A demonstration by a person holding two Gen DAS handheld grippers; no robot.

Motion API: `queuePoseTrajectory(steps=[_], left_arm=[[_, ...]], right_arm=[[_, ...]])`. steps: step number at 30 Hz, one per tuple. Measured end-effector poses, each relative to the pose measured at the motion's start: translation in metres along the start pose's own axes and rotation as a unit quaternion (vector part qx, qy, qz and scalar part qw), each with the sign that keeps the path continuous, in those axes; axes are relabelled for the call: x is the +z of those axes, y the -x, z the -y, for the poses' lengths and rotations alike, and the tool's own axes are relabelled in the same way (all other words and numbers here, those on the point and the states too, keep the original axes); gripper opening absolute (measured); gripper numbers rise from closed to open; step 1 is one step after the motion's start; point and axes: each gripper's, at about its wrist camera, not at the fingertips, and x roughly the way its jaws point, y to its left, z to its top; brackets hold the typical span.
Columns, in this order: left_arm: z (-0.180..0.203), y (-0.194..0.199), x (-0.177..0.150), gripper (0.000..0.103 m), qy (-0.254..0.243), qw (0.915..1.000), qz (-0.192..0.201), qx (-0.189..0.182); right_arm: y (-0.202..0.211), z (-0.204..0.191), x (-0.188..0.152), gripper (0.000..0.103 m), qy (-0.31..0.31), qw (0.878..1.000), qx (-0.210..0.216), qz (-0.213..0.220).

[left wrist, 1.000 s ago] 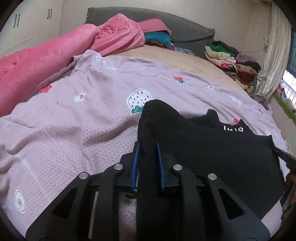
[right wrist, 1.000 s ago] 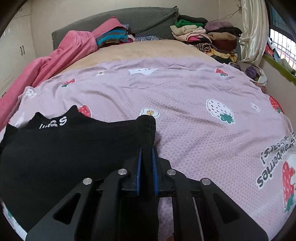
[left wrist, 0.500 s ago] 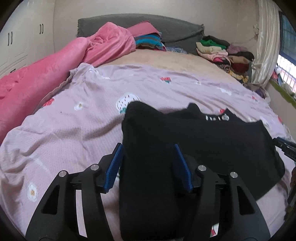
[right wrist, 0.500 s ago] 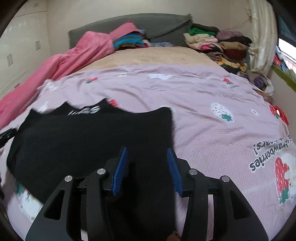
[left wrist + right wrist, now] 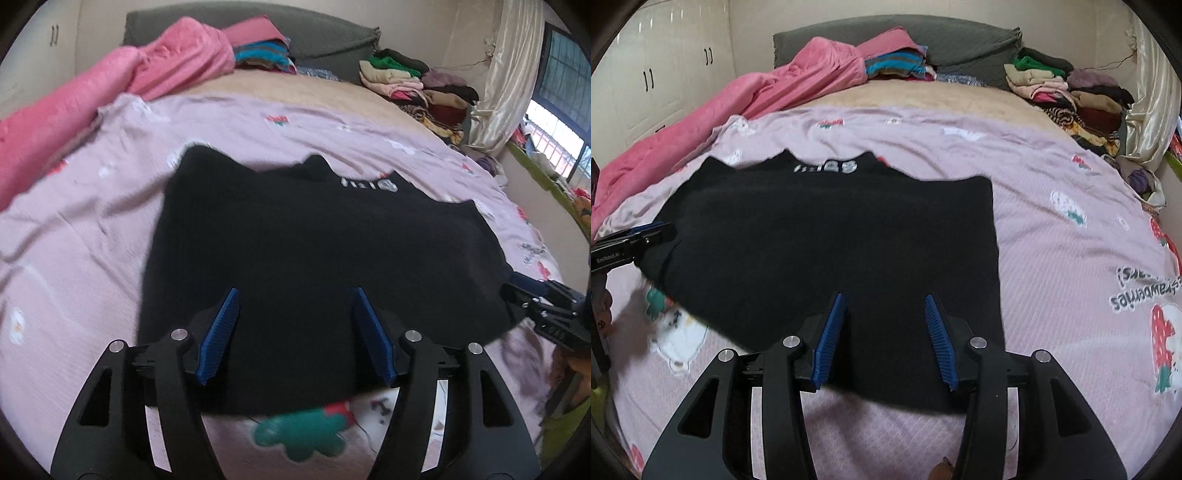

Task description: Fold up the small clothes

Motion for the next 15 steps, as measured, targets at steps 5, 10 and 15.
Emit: queuePoseTrajectory(steps=[5, 10, 15], left_arm=[[0.009, -0.004, -0.009, 0.057, -0.012, 0.9998, -0.009, 0.010], [0.006, -0.006, -0.015, 0.057, -0.004, 0.9998, -0.018, 0.004], [0.005, -0.003, -0.018, 0.057, 0.002, 0.9999, -0.014, 0.003]], right_arm=[[-0.002, -0.002, -0.010, 0.046, -0.004, 1.000, 0.004, -0.011], [-0.003, 0.002, -0.017, 0.047, -0.010, 1.000, 0.004, -0.021], [-0.004, 0.007, -0.025, 0.047, -0.025, 0.999, 0.004, -0.027]])
